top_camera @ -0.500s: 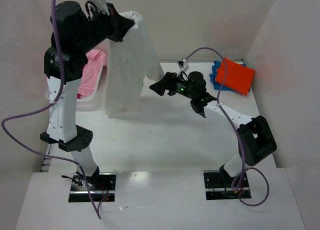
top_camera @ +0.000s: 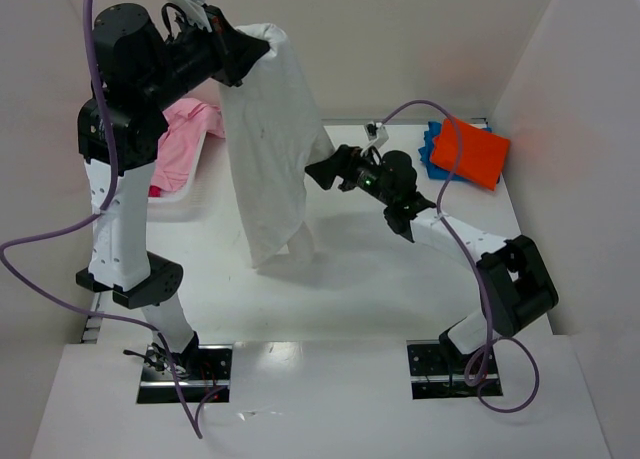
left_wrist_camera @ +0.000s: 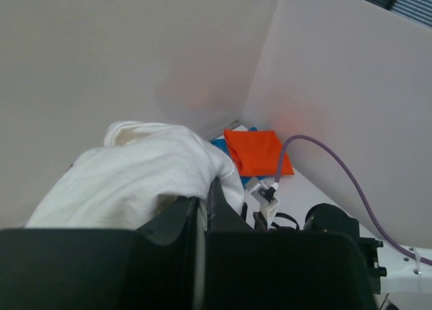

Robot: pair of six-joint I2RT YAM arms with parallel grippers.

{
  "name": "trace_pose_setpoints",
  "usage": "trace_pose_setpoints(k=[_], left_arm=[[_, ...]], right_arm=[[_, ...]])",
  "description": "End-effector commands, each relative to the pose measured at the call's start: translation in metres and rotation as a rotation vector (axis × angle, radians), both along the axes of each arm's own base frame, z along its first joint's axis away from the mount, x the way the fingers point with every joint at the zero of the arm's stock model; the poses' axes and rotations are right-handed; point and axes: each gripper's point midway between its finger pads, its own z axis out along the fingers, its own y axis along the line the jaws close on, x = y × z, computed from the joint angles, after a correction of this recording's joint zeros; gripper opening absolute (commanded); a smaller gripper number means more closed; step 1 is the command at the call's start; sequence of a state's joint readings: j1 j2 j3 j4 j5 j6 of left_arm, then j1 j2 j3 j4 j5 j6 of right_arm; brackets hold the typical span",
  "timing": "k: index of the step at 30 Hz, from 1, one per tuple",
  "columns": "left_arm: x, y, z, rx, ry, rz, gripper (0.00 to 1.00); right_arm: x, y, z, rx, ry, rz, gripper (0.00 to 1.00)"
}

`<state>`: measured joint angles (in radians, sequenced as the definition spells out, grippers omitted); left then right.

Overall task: Fold and stack the t-shirts
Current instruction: Flatten out the tshirt

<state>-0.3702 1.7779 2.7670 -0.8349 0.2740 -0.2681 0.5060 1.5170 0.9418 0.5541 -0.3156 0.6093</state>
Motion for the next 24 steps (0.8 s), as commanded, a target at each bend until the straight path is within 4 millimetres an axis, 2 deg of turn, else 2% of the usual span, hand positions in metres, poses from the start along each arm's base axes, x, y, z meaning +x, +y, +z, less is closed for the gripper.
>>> trace_pose_setpoints(k=[1,2,6,7,8,10,13,15,17,19,21,22,23,24], left_arm=[[-0.027,0.004,0.046,-0.073,-0.141,-0.034,0.00],[-0.028,0.004,0.046,-0.072,-0.139,-0.034,0.00],[-0.028,0.002,0.043,-0.072,-0.127,-0.046,0.00],[-0.026,0.001,0.041,-0.072,-0.119,-0.046,0.00],[-0.025,0.001,0.040,-0.071,-0.115,-0.046,0.00],[-0.025,0.002,0.038,-0.070,-0.109,-0.039,0.00],[-0.011,0.004,0.025,-0.048,-0.076,0.006,0.00],[-0.005,0.011,0.017,-0.034,-0.052,0.057,0.00],[0.009,0.014,-0.007,0.003,0.010,0.096,0.00],[0.017,0.021,-0.026,0.031,0.056,0.155,0.00],[0.027,0.026,-0.063,0.077,0.140,0.199,0.02],[0.030,0.029,-0.073,0.089,0.153,0.220,0.03],[0.026,0.032,-0.077,0.088,0.151,0.226,0.05],[0.023,0.031,-0.097,0.105,0.184,0.214,0.08]], right_arm=[[0.003,-0.008,0.065,0.088,-0.217,-0.061,0.92],[0.004,-0.009,0.069,0.096,-0.233,-0.068,0.88],[0.006,-0.014,0.098,0.148,-0.292,-0.106,0.48],[0.007,-0.015,0.103,0.156,-0.302,-0.112,0.30],[0.009,-0.016,0.106,0.157,-0.301,-0.123,0.17],[0.014,-0.021,0.114,0.156,-0.306,-0.161,0.01],[0.014,-0.039,0.134,0.134,-0.355,-0.254,0.00],[0.012,-0.053,0.159,0.083,-0.411,-0.313,0.00],[0.018,-0.071,0.178,0.046,-0.437,-0.367,0.00],[0.022,-0.104,0.207,0.037,-0.477,-0.441,0.00],[0.019,-0.127,0.233,0.049,-0.516,-0.484,0.00],[0.022,-0.141,0.240,0.044,-0.525,-0.514,0.00],[0.023,-0.153,0.247,0.032,-0.535,-0.536,0.00],[0.023,-0.158,0.254,0.009,-0.549,-0.547,0.00]])
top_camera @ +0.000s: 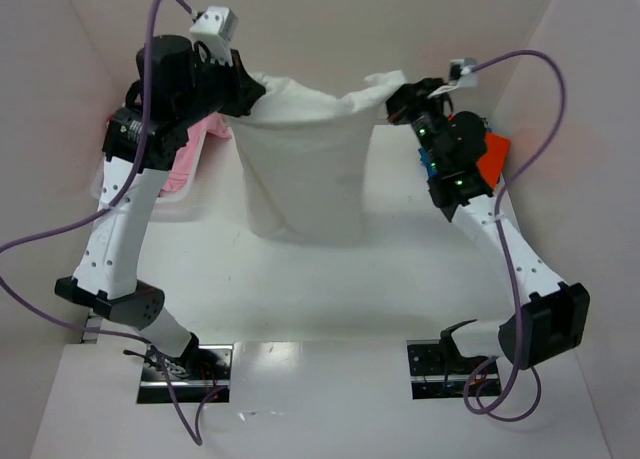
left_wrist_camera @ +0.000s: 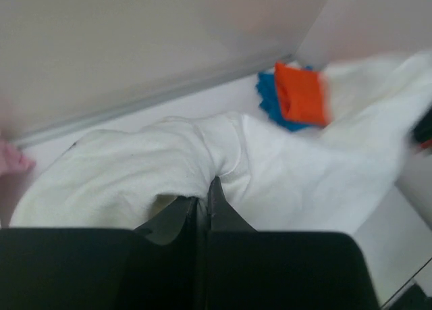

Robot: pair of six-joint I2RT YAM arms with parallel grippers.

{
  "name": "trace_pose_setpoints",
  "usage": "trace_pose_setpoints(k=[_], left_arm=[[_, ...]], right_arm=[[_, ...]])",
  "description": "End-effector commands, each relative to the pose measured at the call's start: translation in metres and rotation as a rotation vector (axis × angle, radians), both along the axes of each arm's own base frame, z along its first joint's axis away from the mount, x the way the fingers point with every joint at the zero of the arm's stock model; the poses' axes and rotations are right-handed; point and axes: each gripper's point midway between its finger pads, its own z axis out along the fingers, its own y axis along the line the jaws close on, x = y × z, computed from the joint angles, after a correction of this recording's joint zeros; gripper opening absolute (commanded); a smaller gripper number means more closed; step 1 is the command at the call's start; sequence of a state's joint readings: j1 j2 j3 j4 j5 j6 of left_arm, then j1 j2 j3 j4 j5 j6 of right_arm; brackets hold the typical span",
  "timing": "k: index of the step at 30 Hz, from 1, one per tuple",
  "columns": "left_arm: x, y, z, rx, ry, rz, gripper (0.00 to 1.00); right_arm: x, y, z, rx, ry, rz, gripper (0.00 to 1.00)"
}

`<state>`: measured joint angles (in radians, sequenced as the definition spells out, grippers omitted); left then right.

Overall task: Fold and stack the t-shirts
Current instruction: Flatten out the tshirt

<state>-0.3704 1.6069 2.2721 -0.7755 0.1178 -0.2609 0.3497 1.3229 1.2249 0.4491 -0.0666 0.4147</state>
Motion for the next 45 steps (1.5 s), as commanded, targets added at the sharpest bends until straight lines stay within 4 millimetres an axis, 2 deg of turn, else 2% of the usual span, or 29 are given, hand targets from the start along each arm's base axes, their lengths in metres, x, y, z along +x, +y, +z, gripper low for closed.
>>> trace_pose_setpoints(k=[1,3,4,5,6,7,9,11,14,16,17,19,22,24,27,28,30,31,36,38,43,45], left_arm=[[-0.006,0.009,-0.025,0.024,-0.010,0.031,0.12],[-0.019,0.004,-0.035,0.012,-0.010,-0.028,0.22],[-0.022,-0.001,-0.052,0.013,0.028,-0.068,0.48],[-0.026,-0.007,-0.070,0.012,0.070,-0.107,0.84],[-0.029,-0.008,-0.075,0.017,0.081,-0.119,0.96],[-0.028,-0.008,-0.081,0.025,0.090,-0.121,1.00],[-0.026,-0.008,-0.079,0.036,0.069,-0.124,1.00],[-0.022,-0.011,-0.068,0.044,0.005,-0.142,1.00],[-0.024,-0.026,-0.043,0.082,-0.161,-0.268,1.00],[-0.021,-0.031,-0.034,0.088,-0.232,-0.299,1.00],[-0.017,-0.039,-0.034,0.079,-0.256,-0.342,1.00],[-0.023,-0.058,-0.032,0.076,-0.328,-0.489,1.00],[-0.039,-0.085,-0.048,0.056,-0.374,-0.742,1.00],[-0.043,-0.097,-0.068,0.058,-0.360,-0.867,1.00],[-0.040,-0.106,-0.086,0.058,-0.350,-0.972,1.00],[-0.039,-0.110,-0.098,0.049,-0.323,-1.020,1.00],[-0.039,-0.114,-0.098,0.033,-0.319,-1.070,1.00],[-0.036,-0.118,-0.107,0.017,-0.289,-1.102,1.00],[-0.046,-0.121,-0.100,-0.017,-0.307,-1.238,1.00],[-0.050,-0.122,-0.097,-0.036,-0.312,-1.288,0.98],[-0.064,-0.119,-0.089,-0.065,-0.315,-1.371,0.96],[-0.064,-0.119,-0.093,-0.082,-0.283,-1.381,0.95]], right_arm=[[-0.013,-0.044,0.061,-0.044,-0.117,-0.136,0.00],[-0.016,-0.043,0.070,-0.060,-0.141,-0.130,0.00],[-0.017,-0.041,0.071,-0.066,-0.142,-0.116,0.00],[-0.017,-0.036,0.071,-0.079,-0.137,-0.090,0.00],[-0.020,-0.030,0.073,-0.091,-0.145,-0.056,0.00],[-0.020,-0.025,0.070,-0.103,-0.145,-0.029,0.00],[-0.024,-0.012,0.063,-0.123,-0.140,0.031,0.00],[-0.027,0.003,0.054,-0.149,-0.123,0.084,0.00],[-0.036,0.024,0.035,-0.208,-0.109,0.175,0.00],[-0.043,0.035,0.026,-0.216,-0.096,0.215,0.00],[-0.046,0.038,0.023,-0.225,-0.091,0.236,0.00],[-0.051,0.046,0.017,-0.244,-0.084,0.275,0.00],[-0.060,0.053,0.011,-0.249,-0.074,0.322,0.00],[-0.066,0.055,0.014,-0.255,-0.086,0.349,0.00],[-0.082,0.059,0.015,-0.269,-0.104,0.414,0.00],[-0.088,0.061,0.017,-0.263,-0.108,0.436,0.00],[-0.097,0.066,0.015,-0.267,-0.108,0.493,0.00],[-0.101,0.066,0.015,-0.269,-0.111,0.503,0.00],[-0.115,0.077,0.004,-0.282,-0.100,0.574,0.00],[-0.122,0.084,-0.005,-0.284,-0.083,0.600,0.00],[-0.121,0.089,-0.021,-0.299,-0.055,0.599,0.00],[-0.118,0.089,-0.026,-0.299,-0.041,0.591,0.00]])
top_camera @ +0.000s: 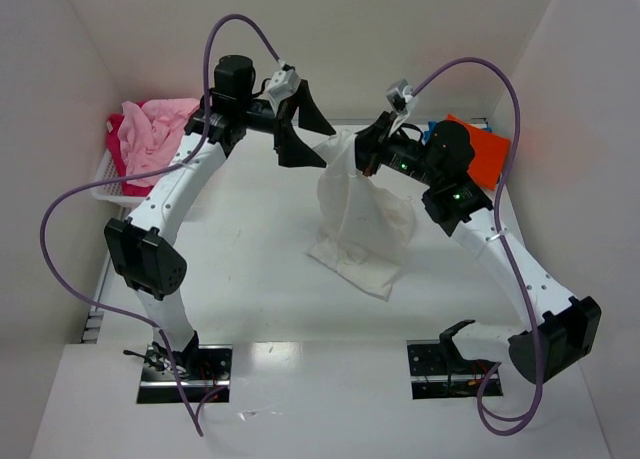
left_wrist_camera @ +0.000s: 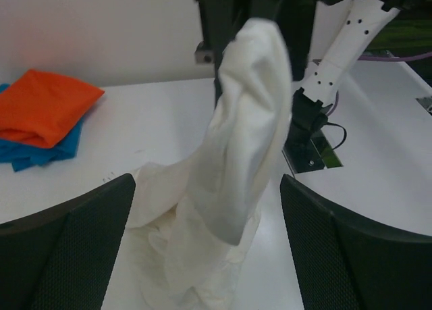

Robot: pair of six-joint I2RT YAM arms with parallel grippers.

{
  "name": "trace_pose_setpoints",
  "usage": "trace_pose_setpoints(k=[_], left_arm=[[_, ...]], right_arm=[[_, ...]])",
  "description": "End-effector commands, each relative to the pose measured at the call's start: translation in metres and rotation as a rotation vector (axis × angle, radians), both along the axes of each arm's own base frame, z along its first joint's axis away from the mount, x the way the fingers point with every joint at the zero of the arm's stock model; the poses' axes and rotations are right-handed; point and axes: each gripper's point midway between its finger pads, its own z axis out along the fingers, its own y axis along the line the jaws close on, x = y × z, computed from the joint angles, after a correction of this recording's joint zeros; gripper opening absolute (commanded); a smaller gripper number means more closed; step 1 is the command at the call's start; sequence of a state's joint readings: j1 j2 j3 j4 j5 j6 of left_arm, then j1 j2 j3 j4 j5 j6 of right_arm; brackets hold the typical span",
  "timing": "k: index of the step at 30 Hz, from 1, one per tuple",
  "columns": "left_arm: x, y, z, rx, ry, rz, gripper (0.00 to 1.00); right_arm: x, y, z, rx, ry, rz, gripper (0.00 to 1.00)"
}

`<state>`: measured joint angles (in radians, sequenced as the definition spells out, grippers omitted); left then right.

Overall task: Fold and stack the t-shirts
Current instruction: Flatten out the tshirt

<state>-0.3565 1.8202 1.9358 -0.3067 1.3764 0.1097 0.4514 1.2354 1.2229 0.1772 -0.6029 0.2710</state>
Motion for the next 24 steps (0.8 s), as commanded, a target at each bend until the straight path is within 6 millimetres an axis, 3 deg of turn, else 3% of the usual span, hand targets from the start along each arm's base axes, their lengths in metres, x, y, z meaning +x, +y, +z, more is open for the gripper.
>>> trace_pose_setpoints(k=[1,7,10,16,19,22,24], left_arm=[[-0.020,0.005,0.013,-0.054,-0.055,-0.143,0.93],[-0.024,0.007,0.011,-0.049,-0.025,-0.154,0.88],[-0.020,0.005,0.003,-0.037,-0.004,-0.135,0.77],[-0.016,0.004,0.001,-0.030,-0.005,-0.114,0.43],[-0.011,0.003,0.000,-0.021,0.003,-0.092,0.04],[-0.001,0.002,0.006,-0.003,0.006,-0.009,0.00],[0.013,-0.003,0.022,-0.025,-0.054,0.111,0.00]], right_arm=[[-0.009,0.000,0.009,0.010,-0.053,0.005,0.00],[-0.003,-0.003,0.007,0.000,-0.056,-0.033,0.00],[-0.001,-0.004,0.009,0.006,-0.063,-0.044,0.00],[-0.005,-0.005,0.012,0.008,-0.072,-0.034,0.00],[-0.005,-0.005,0.012,0.008,-0.072,-0.034,0.00],[-0.006,-0.007,0.011,0.010,-0.072,-0.042,0.03],[0.000,-0.009,0.000,0.003,-0.047,-0.076,0.15]])
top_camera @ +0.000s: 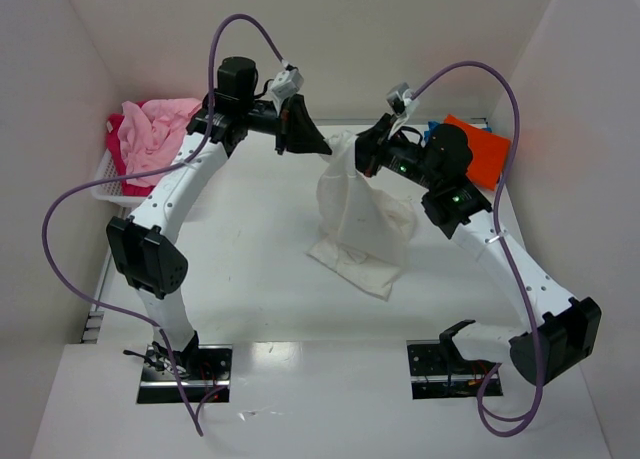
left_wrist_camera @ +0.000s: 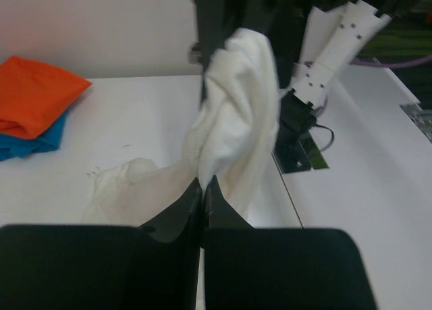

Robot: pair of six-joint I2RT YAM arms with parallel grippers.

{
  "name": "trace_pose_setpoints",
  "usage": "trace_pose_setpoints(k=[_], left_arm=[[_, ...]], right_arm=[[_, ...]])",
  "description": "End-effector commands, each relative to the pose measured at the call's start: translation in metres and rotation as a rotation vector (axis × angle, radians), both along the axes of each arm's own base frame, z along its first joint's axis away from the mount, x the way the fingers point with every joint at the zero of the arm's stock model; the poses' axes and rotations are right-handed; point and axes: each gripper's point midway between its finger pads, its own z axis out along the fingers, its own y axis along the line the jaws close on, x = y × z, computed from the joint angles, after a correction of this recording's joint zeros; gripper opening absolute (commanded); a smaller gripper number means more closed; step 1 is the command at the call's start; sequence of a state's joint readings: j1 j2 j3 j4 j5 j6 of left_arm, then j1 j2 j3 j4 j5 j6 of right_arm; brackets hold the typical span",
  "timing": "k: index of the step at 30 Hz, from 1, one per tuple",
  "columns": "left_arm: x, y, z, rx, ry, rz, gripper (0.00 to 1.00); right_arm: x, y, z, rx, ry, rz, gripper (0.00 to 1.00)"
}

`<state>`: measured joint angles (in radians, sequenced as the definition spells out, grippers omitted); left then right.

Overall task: Fold and stack the t-shirts
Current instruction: Flatten out the tshirt

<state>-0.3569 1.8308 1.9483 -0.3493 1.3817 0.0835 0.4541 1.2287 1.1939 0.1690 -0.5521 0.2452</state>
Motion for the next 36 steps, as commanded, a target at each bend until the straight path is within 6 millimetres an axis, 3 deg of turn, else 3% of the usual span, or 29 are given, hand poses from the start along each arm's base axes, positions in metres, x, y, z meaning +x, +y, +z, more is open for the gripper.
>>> trace_pose_setpoints(k=[1,3,5,8,10,13,16,19,22,26,29,36], left_arm=[[0.023,-0.003,0.030,-0.041,-0.079,0.199,0.00],[0.046,0.009,0.049,-0.065,-0.065,0.385,0.00],[0.071,0.029,0.070,-0.092,-0.050,0.566,0.00],[0.083,0.050,0.090,-0.108,-0.025,0.724,0.00],[0.089,0.061,0.097,-0.098,-0.016,0.820,0.00],[0.090,0.076,0.085,-0.042,0.013,0.899,0.00],[0.078,0.087,0.085,-0.024,-0.027,0.940,0.00],[0.068,0.105,0.098,-0.033,-0.059,1.032,0.00],[0.060,0.120,0.125,-0.067,-0.108,1.103,0.00],[0.055,0.131,0.138,-0.077,-0.118,1.160,0.00],[0.052,0.136,0.135,-0.069,-0.111,1.182,0.00],[0.043,0.146,0.157,-0.112,-0.147,1.209,0.00]], right_arm=[[-0.002,-0.010,0.008,0.015,-0.048,-0.070,0.23],[0.008,-0.020,-0.006,0.006,-0.016,-0.154,0.49],[0.016,-0.034,-0.018,-0.003,0.021,-0.251,0.64],[0.025,-0.054,-0.049,-0.027,0.103,-0.384,0.92],[0.029,-0.064,-0.069,-0.036,0.171,-0.432,0.95],[0.033,-0.074,-0.105,-0.056,0.265,-0.485,0.98],[0.036,-0.074,-0.146,-0.081,0.368,-0.507,0.99],[0.044,-0.077,-0.178,-0.097,0.462,-0.561,1.00],[0.053,-0.083,-0.211,-0.127,0.545,-0.631,1.00],[0.068,-0.096,-0.237,-0.128,0.646,-0.722,1.00],[0.075,-0.105,-0.247,-0.110,0.696,-0.741,1.00],[0.075,-0.088,-0.270,-0.139,0.743,-0.651,1.00]])
